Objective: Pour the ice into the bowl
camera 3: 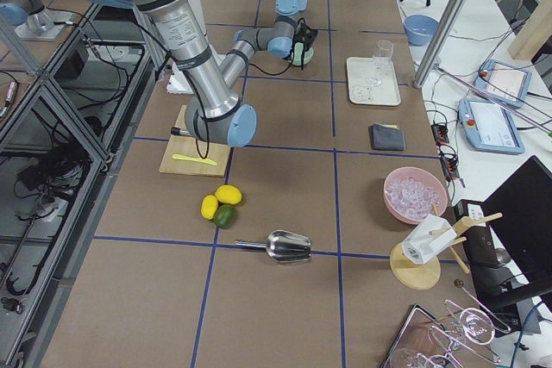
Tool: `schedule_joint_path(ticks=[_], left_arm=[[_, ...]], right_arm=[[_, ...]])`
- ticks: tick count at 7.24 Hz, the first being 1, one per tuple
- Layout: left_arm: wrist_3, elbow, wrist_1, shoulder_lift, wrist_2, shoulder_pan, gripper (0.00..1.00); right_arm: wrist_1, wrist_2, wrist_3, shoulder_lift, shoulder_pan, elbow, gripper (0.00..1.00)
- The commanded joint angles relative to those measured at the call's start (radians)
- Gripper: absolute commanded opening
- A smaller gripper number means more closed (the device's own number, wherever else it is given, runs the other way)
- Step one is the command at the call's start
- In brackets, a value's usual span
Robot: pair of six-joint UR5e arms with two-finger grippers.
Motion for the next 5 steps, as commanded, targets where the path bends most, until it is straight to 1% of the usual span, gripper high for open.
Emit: schedule_joint_path(ticks=[1, 2, 3, 4, 5], left_arm=[[-0.201, 0.0, -0.129, 0.05, 0.089, 0.053, 0.98], [-0.374, 0.001, -0.302, 0.124, 0.251, 0.177, 0.98], [-0.448, -0.005, -0.388, 0.184, 0.36, 0.255, 0.99], [-0.482, 0.007, -0.508, 0.271, 0.382, 0.268, 0.99], [-0.561, 0.015, -0.647, 0.331, 0.445, 0.309, 0.99]], right_arm=[[-0.021, 0.196, -0.042, -0.249, 0.237, 0.188, 1.0], [-0.012, 0.242, -0.223, -0.344, 0.308, 0.18, 1.0], [-0.021, 0.259, -0.398, -0.409, 0.38, 0.17, 1.0], [-0.022, 0.291, -0.453, -0.419, 0.423, 0.141, 1.0], [-0.024, 0.346, -0.472, -0.422, 0.463, 0.129, 1.0]])
